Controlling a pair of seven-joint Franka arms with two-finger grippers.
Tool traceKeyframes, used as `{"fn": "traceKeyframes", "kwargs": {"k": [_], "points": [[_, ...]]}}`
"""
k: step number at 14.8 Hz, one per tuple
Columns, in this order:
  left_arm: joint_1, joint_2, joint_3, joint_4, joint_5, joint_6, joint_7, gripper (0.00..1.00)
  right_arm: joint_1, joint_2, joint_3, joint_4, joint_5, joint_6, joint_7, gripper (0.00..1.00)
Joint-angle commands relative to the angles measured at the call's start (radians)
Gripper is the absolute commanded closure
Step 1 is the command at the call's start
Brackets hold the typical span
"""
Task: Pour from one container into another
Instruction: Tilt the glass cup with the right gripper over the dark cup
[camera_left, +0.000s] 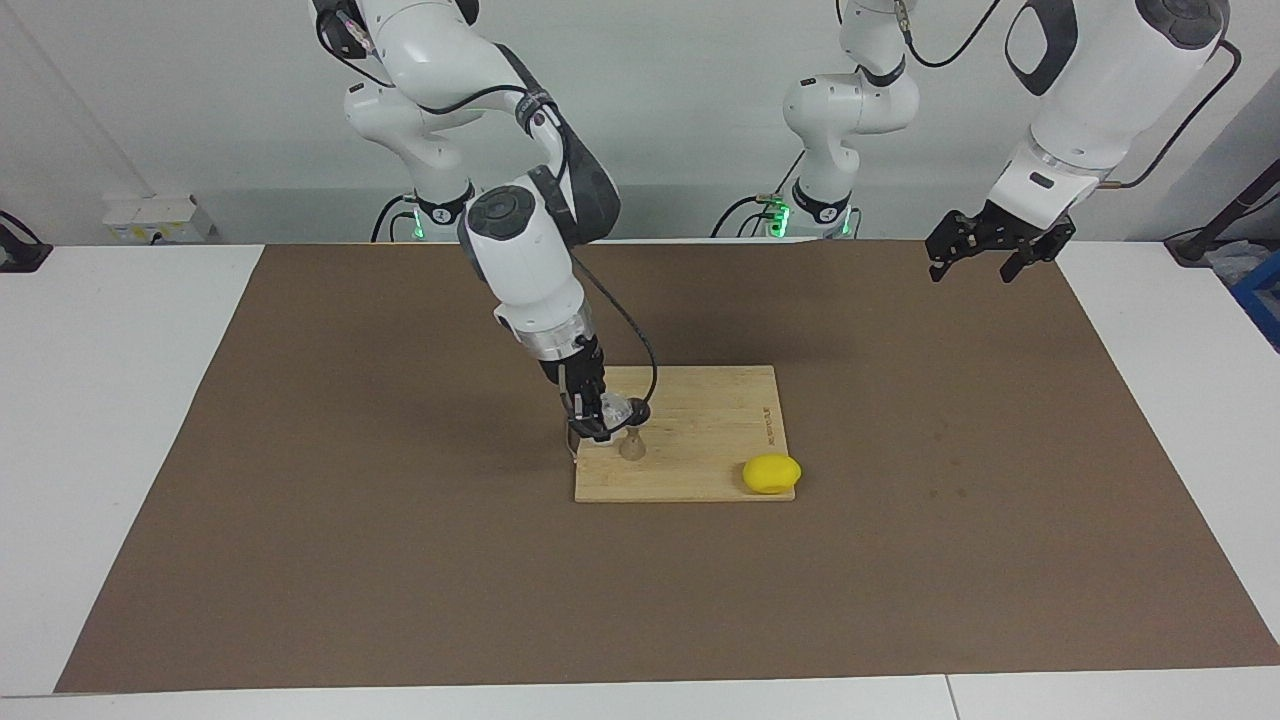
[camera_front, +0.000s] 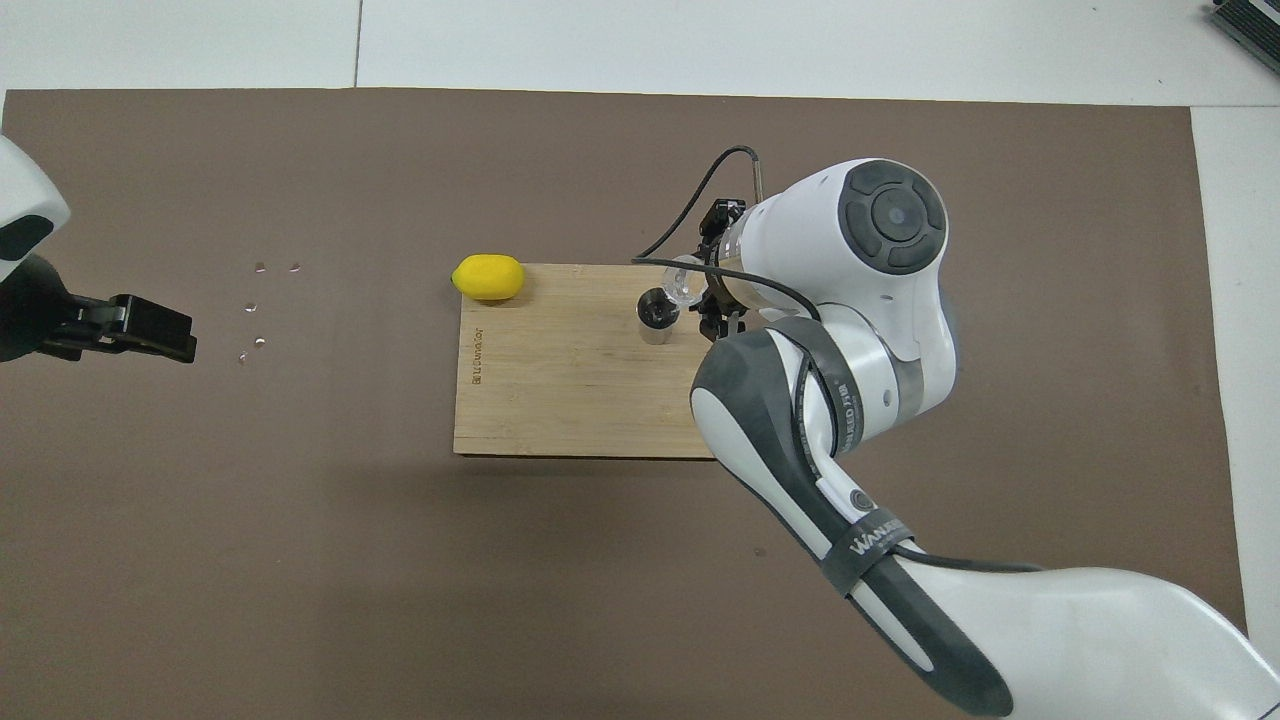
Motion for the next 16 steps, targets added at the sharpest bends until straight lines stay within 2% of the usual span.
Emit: {"fn": "traceKeyframes", "kwargs": {"k": [1,6,16], "points": [[-0.012,-0.009,0.013,-0.008,-0.003,0.005,0.0,0.0,0.02,0.012,-0.002,0.04,-0.103,-0.05,0.027,1.0],[-0.012,-0.009,0.013,-0.008,-0.003,0.005,0.0,0.0,0.045,0.015,0.001,0.086,-0.258,-0.131,0.026,1.0],[-0.012,-0.009,0.013,-0.008,-0.003,0.005,0.0,0.0,0.089,0.012,0.001,0.089,-0.392,-0.139,0.026,1.0]]}}
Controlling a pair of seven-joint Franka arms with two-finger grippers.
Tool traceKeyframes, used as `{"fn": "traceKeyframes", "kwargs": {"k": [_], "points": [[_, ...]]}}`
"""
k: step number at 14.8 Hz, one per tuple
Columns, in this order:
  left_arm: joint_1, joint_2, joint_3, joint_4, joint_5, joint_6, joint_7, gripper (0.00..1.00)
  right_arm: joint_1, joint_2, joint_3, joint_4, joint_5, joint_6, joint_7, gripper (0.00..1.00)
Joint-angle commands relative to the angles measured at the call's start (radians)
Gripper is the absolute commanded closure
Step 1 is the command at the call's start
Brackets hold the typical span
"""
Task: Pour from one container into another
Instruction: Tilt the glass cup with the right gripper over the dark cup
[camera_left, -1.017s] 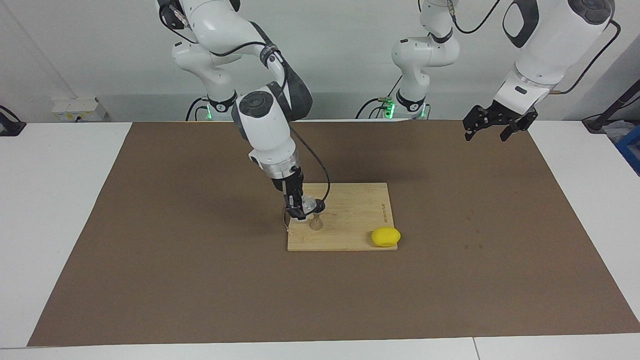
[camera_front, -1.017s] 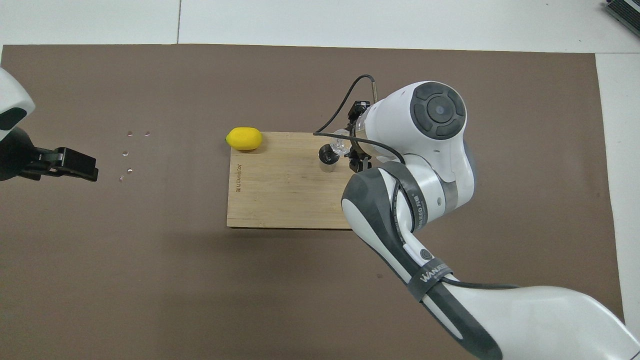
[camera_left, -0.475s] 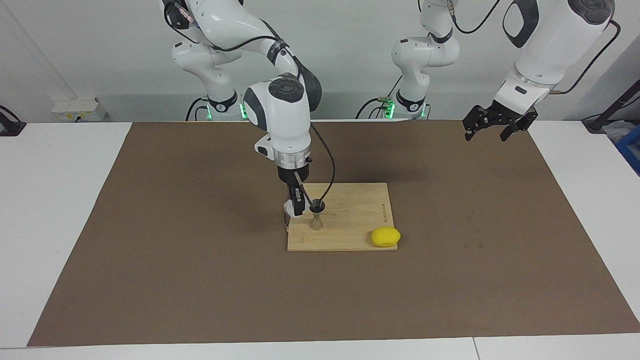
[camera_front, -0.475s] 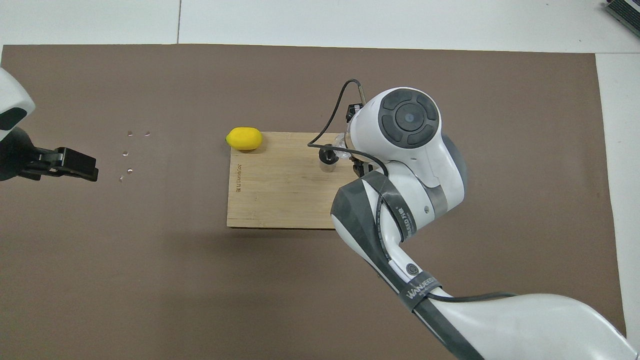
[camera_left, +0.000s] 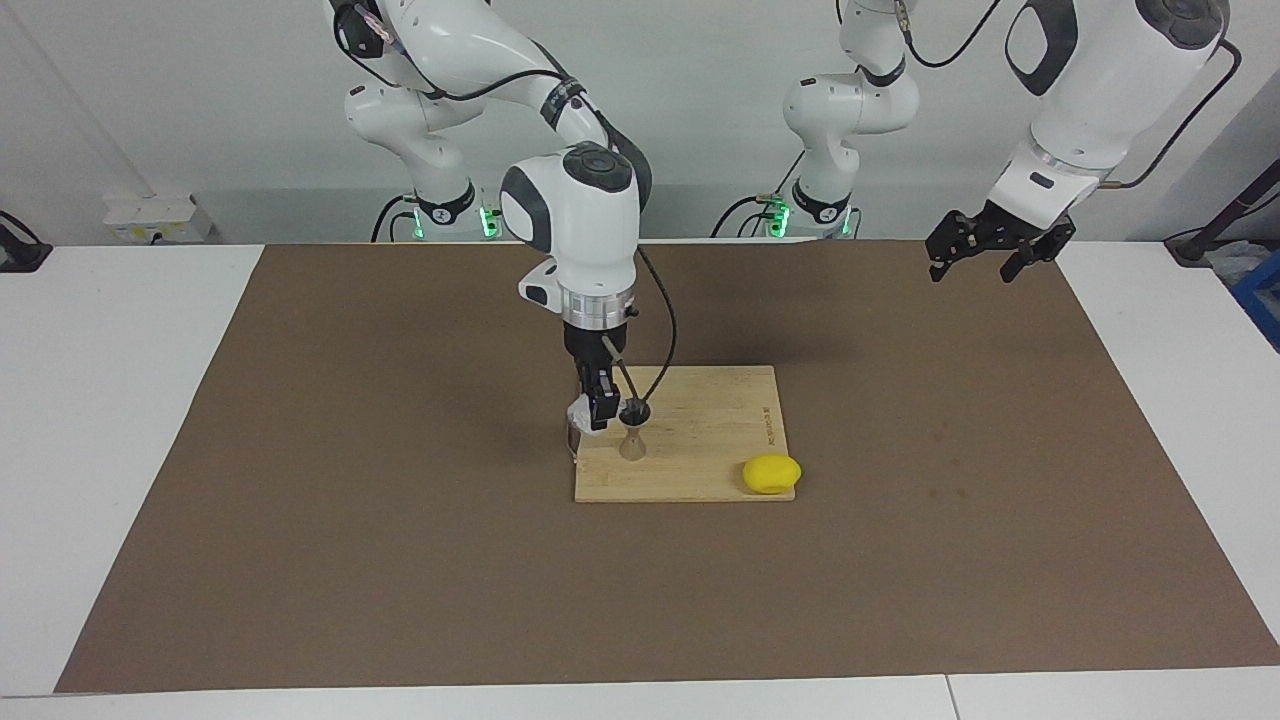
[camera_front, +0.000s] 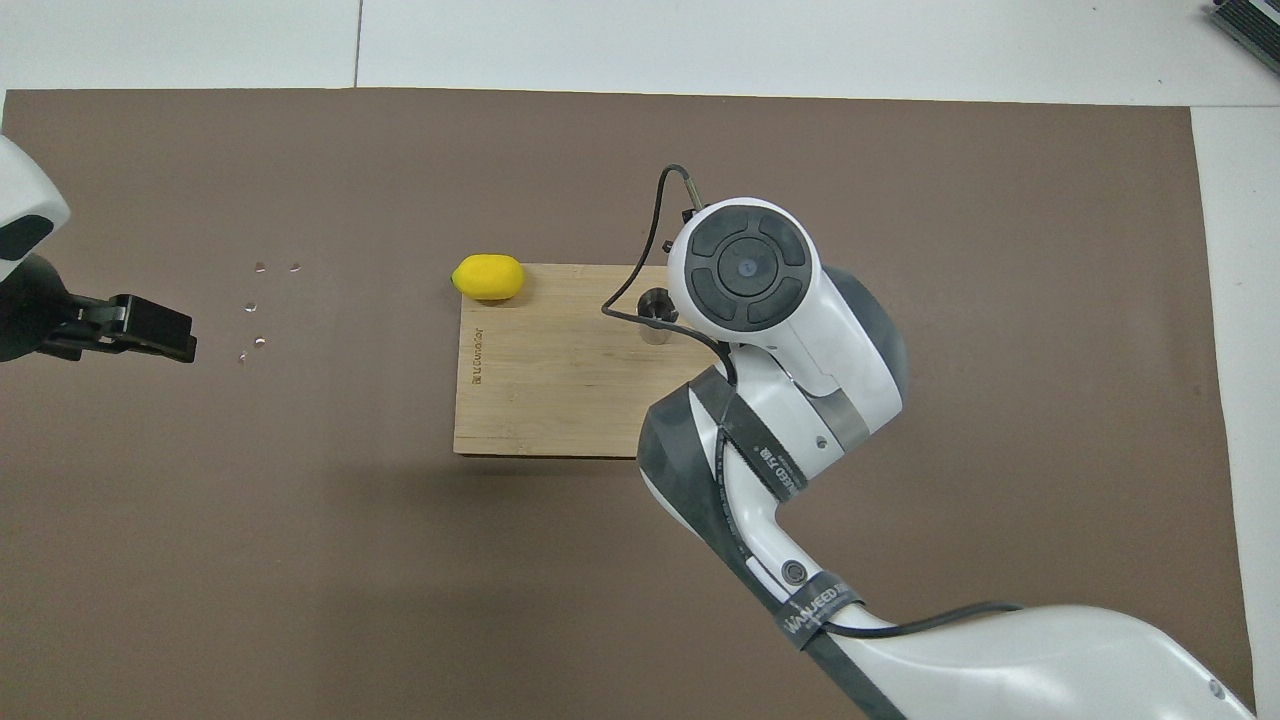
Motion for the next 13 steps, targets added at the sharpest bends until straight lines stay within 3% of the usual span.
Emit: {"fn": "traceKeyframes", "kwargs": {"k": [1,13], "points": [[-0.012,-0.009,0.013,-0.008,-0.003,0.005,0.0,0.0,0.012,0.012,0.001,0.027,-0.047,-0.018,0.02,1.0],[-0.012,-0.009,0.013,-0.008,-0.003,0.005,0.0,0.0,0.043,0.009,0.002,0.01,-0.163,-0.02,0.006,1.0]]}}
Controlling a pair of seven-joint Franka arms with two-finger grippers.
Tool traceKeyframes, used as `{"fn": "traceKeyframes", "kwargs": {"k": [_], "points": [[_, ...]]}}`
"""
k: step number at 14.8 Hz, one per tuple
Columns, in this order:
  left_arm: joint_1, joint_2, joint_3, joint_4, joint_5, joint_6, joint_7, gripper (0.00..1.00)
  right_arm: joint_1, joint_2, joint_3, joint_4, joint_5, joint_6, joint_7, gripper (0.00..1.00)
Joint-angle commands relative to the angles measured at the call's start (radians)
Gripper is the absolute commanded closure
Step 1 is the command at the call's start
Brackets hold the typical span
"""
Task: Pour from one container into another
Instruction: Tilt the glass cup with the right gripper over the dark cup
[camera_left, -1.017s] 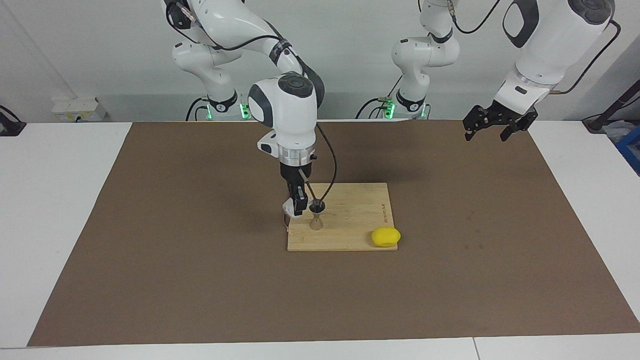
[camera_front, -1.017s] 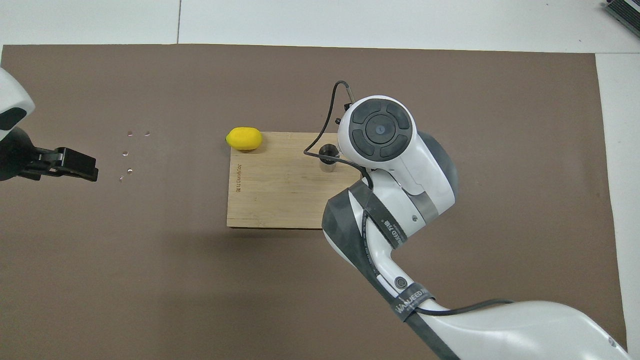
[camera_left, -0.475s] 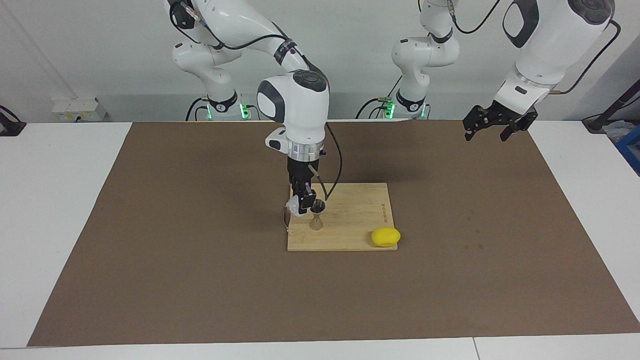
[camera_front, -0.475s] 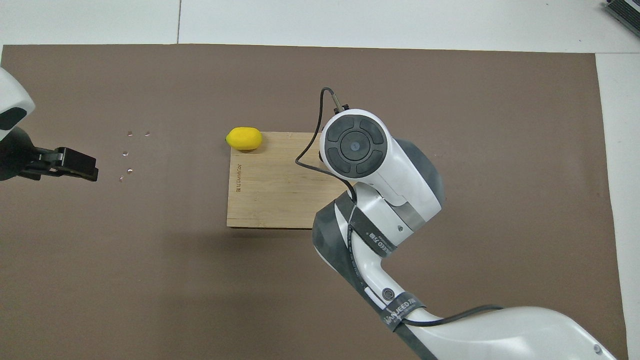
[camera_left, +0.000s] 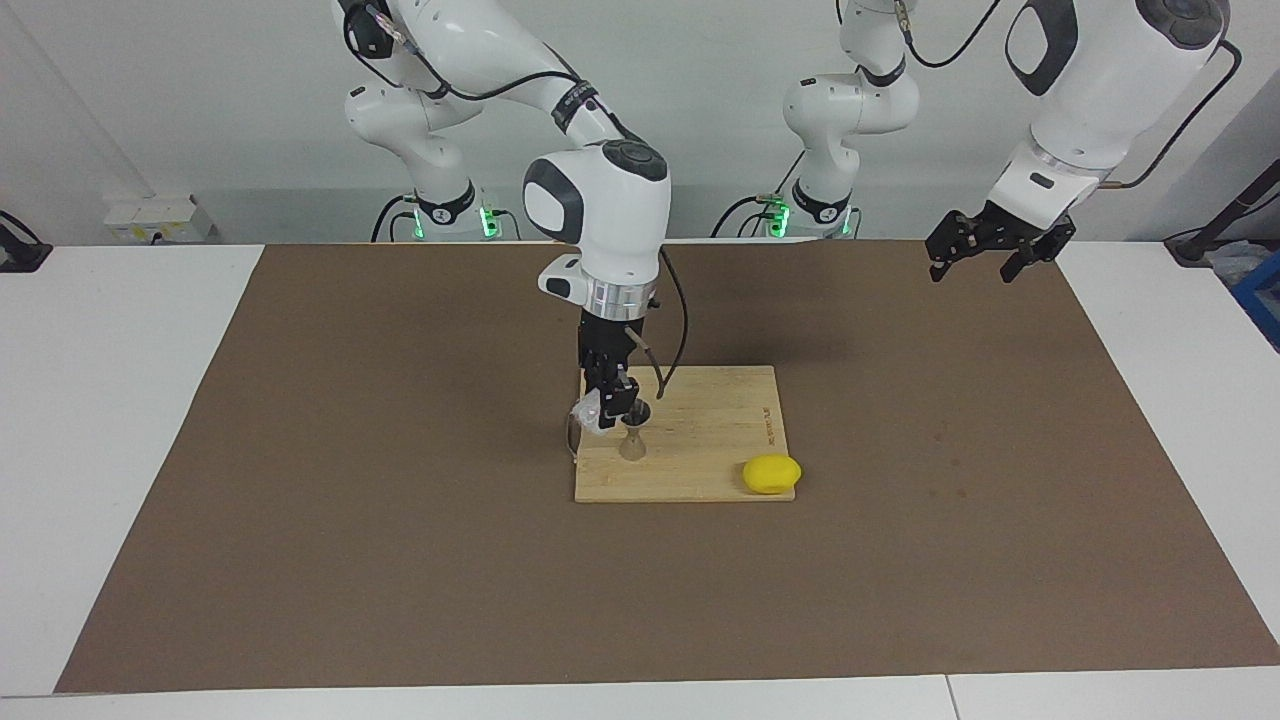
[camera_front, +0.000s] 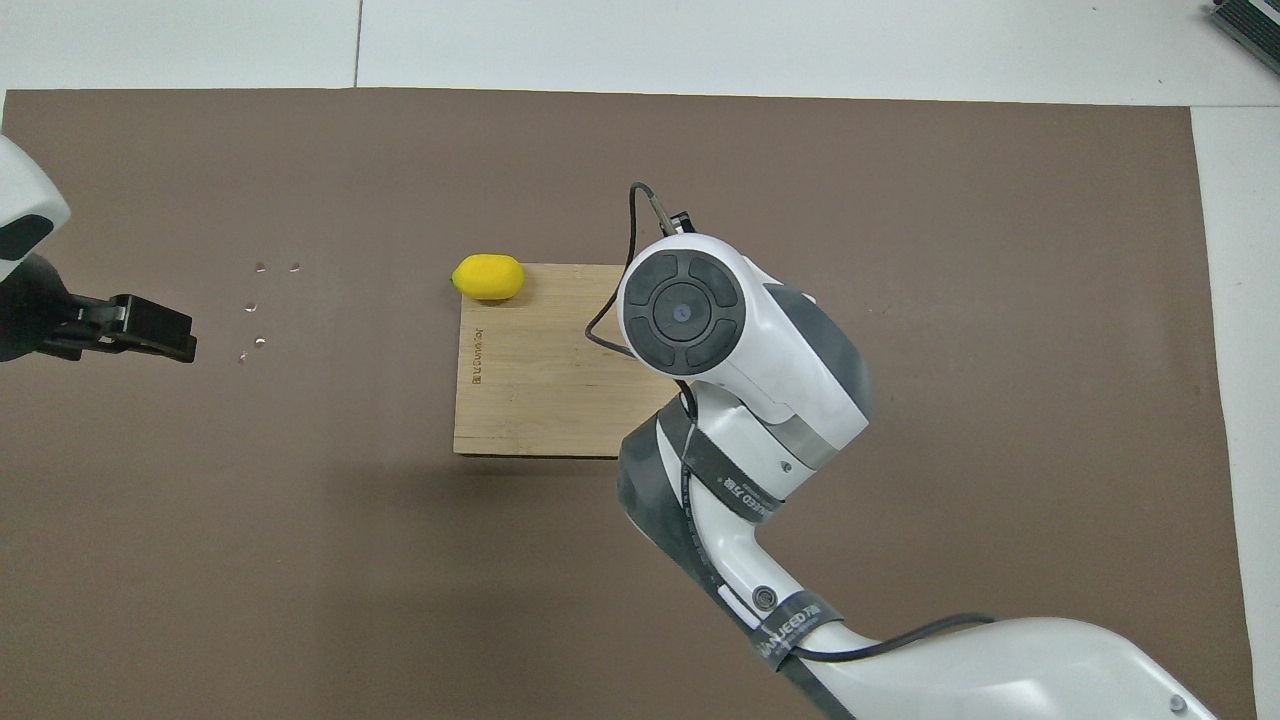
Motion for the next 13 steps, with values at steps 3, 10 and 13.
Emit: {"fn": "traceKeyframes", "kwargs": {"k": [3,10,13], "points": [[-0.012,-0.009,0.013,-0.008,-0.003,0.005,0.0,0.0,0.012,0.002,0.002,0.011,-0.055,-0.017,0.002,1.0],[-0.012,-0.009,0.013,-0.008,-0.003,0.005,0.0,0.0,0.012,0.002,0.002,0.011,-0.056,-0.019,-0.001,1.0],[-0.012,-0.009,0.013,-0.008,-0.003,0.005,0.0,0.0,0.014,0.002,0.002,0.011,-0.055,-0.022,-0.001,1.0]]}}
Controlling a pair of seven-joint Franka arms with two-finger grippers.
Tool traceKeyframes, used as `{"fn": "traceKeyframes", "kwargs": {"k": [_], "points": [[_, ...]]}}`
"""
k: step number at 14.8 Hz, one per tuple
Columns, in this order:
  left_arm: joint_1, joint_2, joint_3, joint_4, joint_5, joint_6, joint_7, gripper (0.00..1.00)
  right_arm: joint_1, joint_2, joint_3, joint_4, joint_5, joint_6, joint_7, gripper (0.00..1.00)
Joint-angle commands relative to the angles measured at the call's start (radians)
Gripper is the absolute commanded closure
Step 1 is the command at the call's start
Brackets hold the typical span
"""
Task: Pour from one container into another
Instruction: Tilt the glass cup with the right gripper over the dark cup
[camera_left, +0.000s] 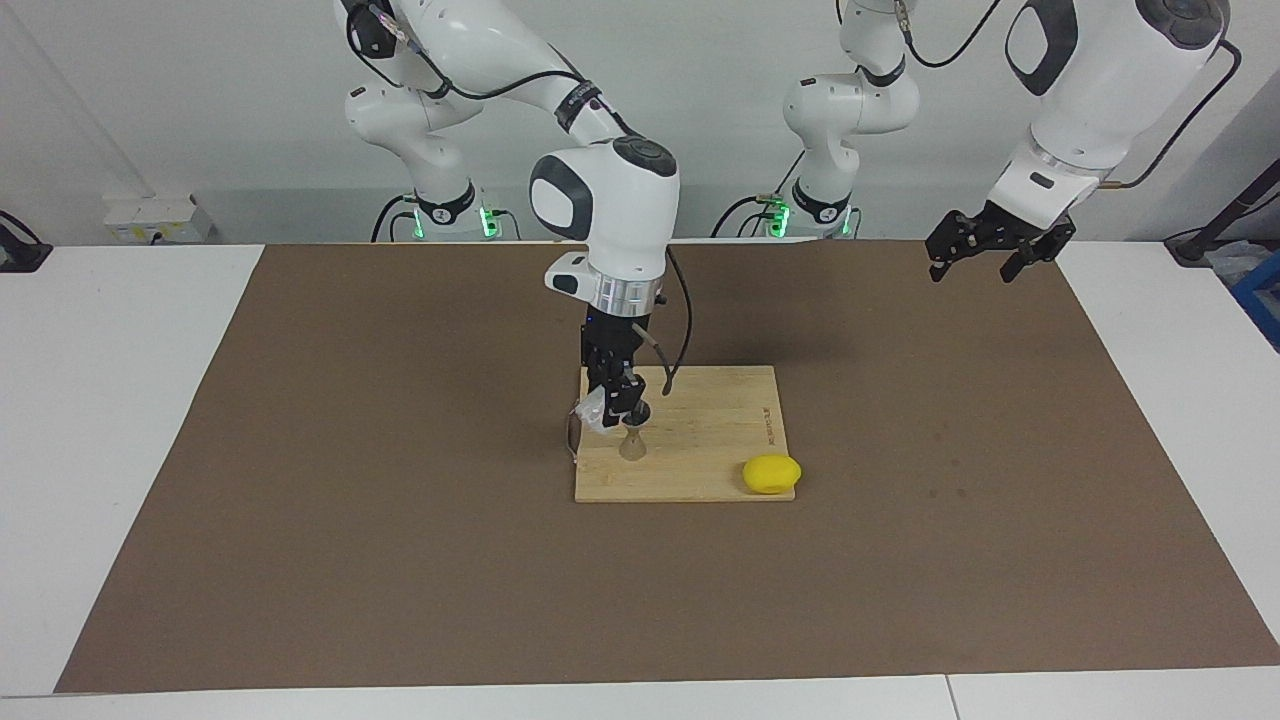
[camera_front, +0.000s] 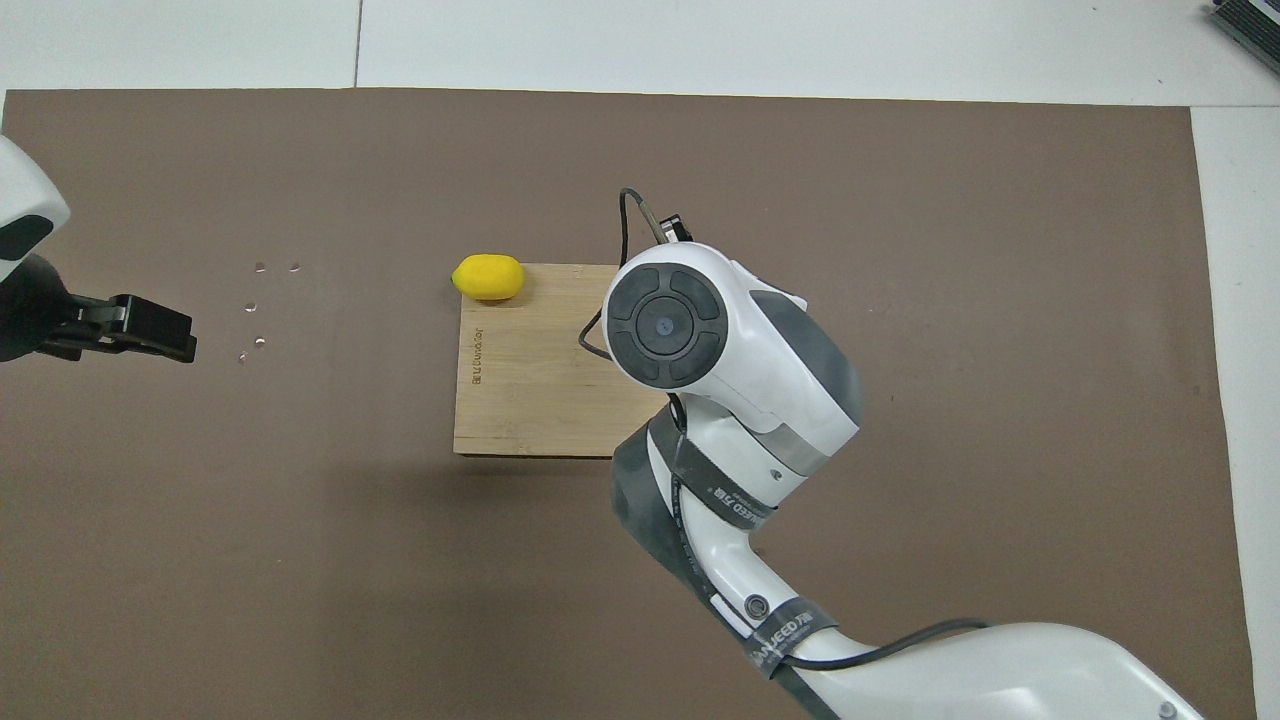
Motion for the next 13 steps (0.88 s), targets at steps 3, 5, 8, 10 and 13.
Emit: {"fn": "traceKeyframes", "kwargs": {"k": [3,5,8,10,13], "points": [[-0.012,-0.009,0.013,-0.008,-0.003,0.005,0.0,0.0,0.0,0.002,0.002,0.011,-0.03,-0.02,-0.001,1.0],[-0.012,-0.009,0.013,-0.008,-0.003,0.005,0.0,0.0,0.0,0.002,0.002,0.012,-0.028,-0.022,-0.003,1.0],[-0.012,-0.009,0.013,-0.008,-0.003,0.005,0.0,0.0,0.0,0.004,0.002,0.014,-0.019,-0.027,-0.003,1.0],[-0.012,-0.009,0.013,-0.008,-0.003,0.005,0.0,0.0,-0.005,0.004,0.002,0.015,-0.013,-0.025,-0.003,1.0],[-0.012,-0.009,0.013,-0.008,-0.003,0.005,0.0,0.0,-0.009,0.005,0.004,0.015,0.01,-0.023,-0.001,1.0]]}}
